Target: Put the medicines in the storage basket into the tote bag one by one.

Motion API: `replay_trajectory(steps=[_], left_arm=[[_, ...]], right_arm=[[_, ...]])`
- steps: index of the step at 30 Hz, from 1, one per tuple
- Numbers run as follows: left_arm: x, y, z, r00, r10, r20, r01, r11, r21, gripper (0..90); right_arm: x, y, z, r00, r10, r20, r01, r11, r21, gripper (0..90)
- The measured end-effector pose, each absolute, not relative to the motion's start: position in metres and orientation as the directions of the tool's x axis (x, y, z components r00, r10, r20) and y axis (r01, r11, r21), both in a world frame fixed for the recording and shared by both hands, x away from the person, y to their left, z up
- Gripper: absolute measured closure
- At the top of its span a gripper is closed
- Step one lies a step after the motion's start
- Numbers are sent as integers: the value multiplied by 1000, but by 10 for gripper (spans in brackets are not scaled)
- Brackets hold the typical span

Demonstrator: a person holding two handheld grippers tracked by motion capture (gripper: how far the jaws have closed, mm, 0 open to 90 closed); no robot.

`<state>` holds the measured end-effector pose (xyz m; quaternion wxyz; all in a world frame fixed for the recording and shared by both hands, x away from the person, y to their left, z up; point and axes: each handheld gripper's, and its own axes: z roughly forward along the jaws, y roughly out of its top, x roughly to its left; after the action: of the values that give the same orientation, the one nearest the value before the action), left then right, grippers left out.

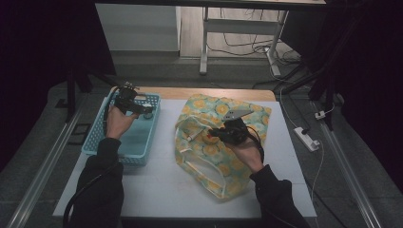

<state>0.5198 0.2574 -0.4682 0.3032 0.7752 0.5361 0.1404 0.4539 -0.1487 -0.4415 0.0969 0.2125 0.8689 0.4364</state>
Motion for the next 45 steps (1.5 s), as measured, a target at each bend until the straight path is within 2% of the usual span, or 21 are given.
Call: replay_trajectory(steps=[12,18,24,26,29,36,45], left_arm=[[543,253,-486,360,929,-79,784,-256,566,27],[550,251,-493,352,933,-68,795,-260,549,97],[553,250,-496,348,935,-74,803,-256,538,283],[553,248,-498,342,939,-45,808,-270,524,319],[553,247,-497,340,938,-69,811,-255,527,491],[549,242,-493,335,942,-25,822,-279,496,498],[536,243,-476,345,938,-46,803,-269,532,500]], right_arm=[[454,-149,-442,-891,454,18,285,528,800,895],[454,-149,-441,-891,454,17,284,529,800,895],[454,-149,-441,-891,453,15,283,530,799,895],[454,-149,-441,-891,453,15,283,529,800,895],[453,-149,-441,-892,453,14,281,529,801,895],[453,-149,-440,-891,454,12,280,527,802,895],[453,-150,-440,-889,457,13,282,526,803,895]])
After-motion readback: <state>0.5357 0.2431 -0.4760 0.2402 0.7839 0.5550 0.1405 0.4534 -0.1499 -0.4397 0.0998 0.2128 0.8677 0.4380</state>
